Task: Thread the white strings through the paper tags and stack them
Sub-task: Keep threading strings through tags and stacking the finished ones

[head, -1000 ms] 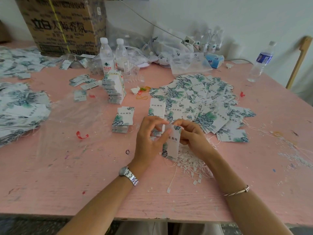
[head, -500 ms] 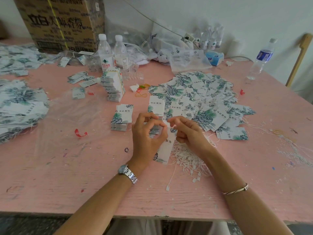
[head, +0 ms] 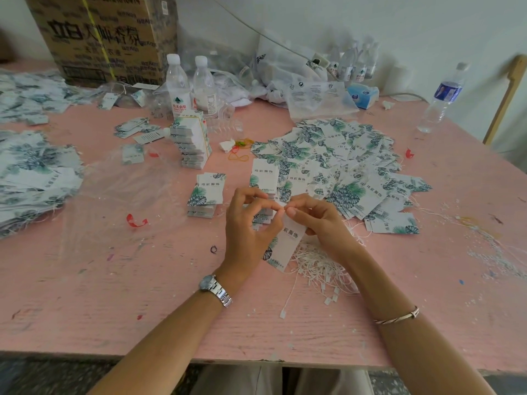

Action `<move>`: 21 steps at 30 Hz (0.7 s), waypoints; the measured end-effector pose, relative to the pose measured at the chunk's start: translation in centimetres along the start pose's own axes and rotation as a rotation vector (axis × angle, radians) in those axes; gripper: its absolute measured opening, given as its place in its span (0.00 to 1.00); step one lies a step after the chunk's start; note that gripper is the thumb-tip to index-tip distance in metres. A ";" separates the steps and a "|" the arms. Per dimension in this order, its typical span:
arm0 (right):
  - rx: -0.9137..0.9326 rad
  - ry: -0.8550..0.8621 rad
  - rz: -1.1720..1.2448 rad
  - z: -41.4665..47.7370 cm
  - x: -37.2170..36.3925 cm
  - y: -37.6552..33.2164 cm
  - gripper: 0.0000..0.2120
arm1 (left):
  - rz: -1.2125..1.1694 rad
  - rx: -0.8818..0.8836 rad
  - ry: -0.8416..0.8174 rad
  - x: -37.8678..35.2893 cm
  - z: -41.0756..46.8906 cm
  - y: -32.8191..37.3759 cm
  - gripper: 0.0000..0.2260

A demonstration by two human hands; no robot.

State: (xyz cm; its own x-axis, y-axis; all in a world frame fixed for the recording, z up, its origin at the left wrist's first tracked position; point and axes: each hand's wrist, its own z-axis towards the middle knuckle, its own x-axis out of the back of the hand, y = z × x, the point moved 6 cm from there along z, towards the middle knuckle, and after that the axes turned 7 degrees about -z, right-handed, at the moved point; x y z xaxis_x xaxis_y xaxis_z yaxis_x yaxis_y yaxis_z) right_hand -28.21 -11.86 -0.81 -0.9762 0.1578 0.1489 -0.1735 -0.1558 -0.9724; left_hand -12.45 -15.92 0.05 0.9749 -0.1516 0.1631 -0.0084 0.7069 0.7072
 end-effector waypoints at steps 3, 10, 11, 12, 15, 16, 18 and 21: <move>-0.010 0.008 0.004 -0.1 0.0 0.1 0.04 | 0.010 0.004 -0.007 0.0 -0.1 -0.1 0.06; -0.065 0.072 0.017 -0.2 0.2 0.0 0.04 | 0.440 -0.240 0.221 3.3 0.8 1.3 0.05; -0.074 0.082 0.030 -0.2 0.4 0.1 0.04 | 0.532 -0.246 0.289 4.4 1.0 1.2 0.05; -0.079 0.084 0.042 -0.2 0.4 0.1 0.05 | 0.599 -0.219 0.336 5.3 1.3 0.9 0.04; -0.080 0.074 0.061 -0.2 0.5 0.2 0.05 | 0.686 -0.080 0.324 6.9 1.8 -0.6 0.08; -0.081 0.076 0.070 -0.2 0.5 0.3 0.05 | 0.715 -0.048 0.279 6.9 2.0 -1.1 0.10; -0.087 0.078 0.100 -0.2 0.6 0.3 0.05 | 0.785 0.022 0.169 6.6 2.1 -2.0 0.12; -0.098 0.080 0.114 -0.2 0.9 0.3 0.05 | 0.843 0.130 0.039 5.8 1.9 -3.1 0.15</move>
State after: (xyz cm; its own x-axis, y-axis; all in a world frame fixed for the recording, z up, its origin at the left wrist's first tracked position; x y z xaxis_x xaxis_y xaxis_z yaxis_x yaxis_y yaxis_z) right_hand -29.13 -11.60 -1.02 -0.9747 0.2222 0.0256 -0.0447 -0.0815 -0.9957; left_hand -7.19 -20.30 0.06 0.6381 0.4157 0.6481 -0.7579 0.4873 0.4338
